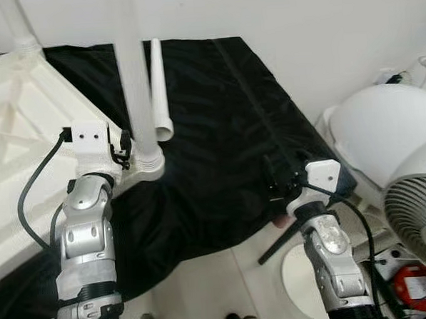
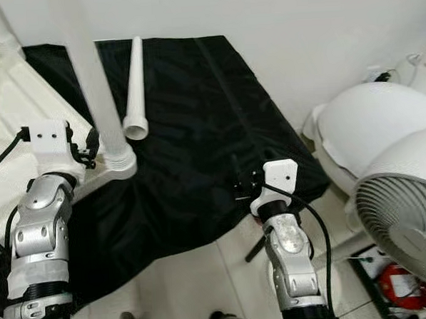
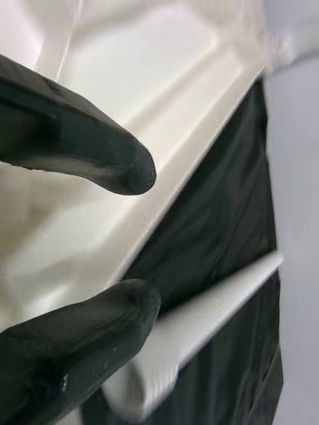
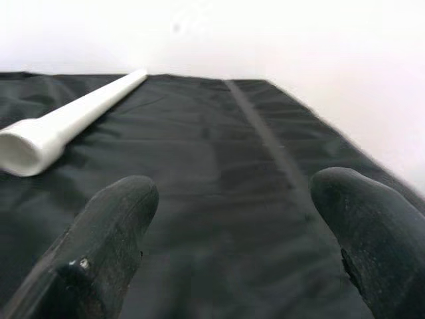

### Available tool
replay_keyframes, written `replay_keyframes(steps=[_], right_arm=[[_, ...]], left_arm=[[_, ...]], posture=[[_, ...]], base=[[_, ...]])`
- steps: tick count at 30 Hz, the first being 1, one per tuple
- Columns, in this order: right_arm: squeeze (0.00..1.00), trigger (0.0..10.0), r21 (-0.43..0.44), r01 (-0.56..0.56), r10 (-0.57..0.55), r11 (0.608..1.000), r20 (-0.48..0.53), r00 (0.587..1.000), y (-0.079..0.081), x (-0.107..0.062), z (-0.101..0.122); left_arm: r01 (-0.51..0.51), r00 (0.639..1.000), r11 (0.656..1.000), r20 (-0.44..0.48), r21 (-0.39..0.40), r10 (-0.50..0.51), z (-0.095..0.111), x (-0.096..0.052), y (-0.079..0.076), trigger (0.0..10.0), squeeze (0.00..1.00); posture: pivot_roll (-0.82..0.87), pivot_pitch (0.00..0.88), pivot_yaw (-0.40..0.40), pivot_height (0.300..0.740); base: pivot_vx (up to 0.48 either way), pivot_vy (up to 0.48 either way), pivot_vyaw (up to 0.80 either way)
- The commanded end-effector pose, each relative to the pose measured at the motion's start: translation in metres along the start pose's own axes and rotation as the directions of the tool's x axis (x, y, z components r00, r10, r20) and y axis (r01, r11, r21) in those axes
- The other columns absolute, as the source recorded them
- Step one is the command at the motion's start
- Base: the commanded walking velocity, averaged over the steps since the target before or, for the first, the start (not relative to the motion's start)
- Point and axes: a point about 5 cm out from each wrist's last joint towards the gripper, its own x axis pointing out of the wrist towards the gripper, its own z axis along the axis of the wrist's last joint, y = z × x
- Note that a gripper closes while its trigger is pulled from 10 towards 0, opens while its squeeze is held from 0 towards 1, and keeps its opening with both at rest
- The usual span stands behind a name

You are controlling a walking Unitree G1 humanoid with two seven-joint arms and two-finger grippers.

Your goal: Building children table

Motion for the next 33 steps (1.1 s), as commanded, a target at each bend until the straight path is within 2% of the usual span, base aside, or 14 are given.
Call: replay_keyframes(steps=[1,10,13,18,23,24,27,29,31,33], right_arm=[[0.00,10.0,0.008,-0.005,0.005,1.000,-0.027,1.000,0.000,-0.001,-0.005],[0.00,10.0,0.005,-0.001,0.001,1.000,-0.032,0.999,-0.002,-0.002,-0.006],[0.00,10.0,0.001,0.000,0.000,1.000,-0.038,0.999,-0.003,-0.004,-0.007],[0.00,10.0,0.000,0.003,-0.003,1.000,-0.039,0.999,-0.004,-0.004,-0.007],[0.00,10.0,-0.008,0.023,-0.023,1.000,-0.032,0.999,-0.010,0.000,-0.005],[0.00,10.0,-0.010,0.026,-0.026,1.000,-0.031,0.999,-0.011,0.001,-0.005],[0.00,10.0,-0.013,0.027,-0.027,1.000,-0.030,0.999,-0.012,0.003,-0.003],[0.00,10.0,-0.021,0.019,-0.019,1.000,-0.033,0.999,-0.014,0.002,-0.003],[0.00,10.0,-0.026,0.018,-0.019,0.999,-0.039,0.999,-0.015,0.001,-0.003],[0.00,10.0,-0.027,0.016,-0.017,1.000,-0.040,0.999,-0.015,0.000,-0.003]], left_arm=[[-0.055,0.998,0.998,-0.033,-0.004,0.055,-0.005,-0.001,0.006,10.0,0.00],[-0.066,0.997,0.998,-0.031,0.000,0.066,-0.004,-0.001,0.008,10.0,0.00],[-0.059,0.998,0.997,-0.014,0.049,0.060,-0.002,-0.002,0.007,10.0,0.00],[-0.052,0.999,0.997,-0.004,0.064,0.052,0.000,-0.003,0.005,10.0,0.00],[0.006,0.998,0.996,0.062,0.088,-0.011,0.012,-0.002,0.001,10.0,0.00],[0.035,0.996,0.995,0.076,0.091,-0.042,0.015,-0.002,0.000,10.0,0.00],[0.092,0.991,0.990,0.088,0.103,-0.101,0.019,-0.003,-0.003,10.0,0.00],[0.195,0.973,0.967,0.095,0.164,-0.212,0.021,-0.006,-0.006,10.0,0.00],[0.214,0.968,0.954,0.084,0.212,-0.236,0.020,-0.007,-0.003,10.0,0.00],[0.219,0.968,0.950,0.074,0.223,-0.241,0.018,-0.006,0.000,10.0,0.00]], posture=[[0.07,0.191,-0.067,0.740],[0.07,0.196,-0.061,0.740],[0.07,0.196,-0.055,0.740],[0.07,0.196,-0.051,0.740],[0.07,0.219,-0.042,0.740],[0.07,0.246,-0.041,0.740],[0.06,0.232,-0.041,0.740],[0.06,0.258,-0.037,0.740],[0.06,0.262,-0.041,0.740],[0.06,0.262,-0.039,0.740]], base=[[0.000,0.420,0.00],[0.000,0.418,0.00],[0.000,0.000,0.00],[0.000,0.000,0.00],[0.000,0.000,0.00],[0.000,0.000,0.00],[0.000,0.000,0.00],[0.000,0.000,0.00],[0.000,0.000,0.00],[0.000,0.000,0.00]])
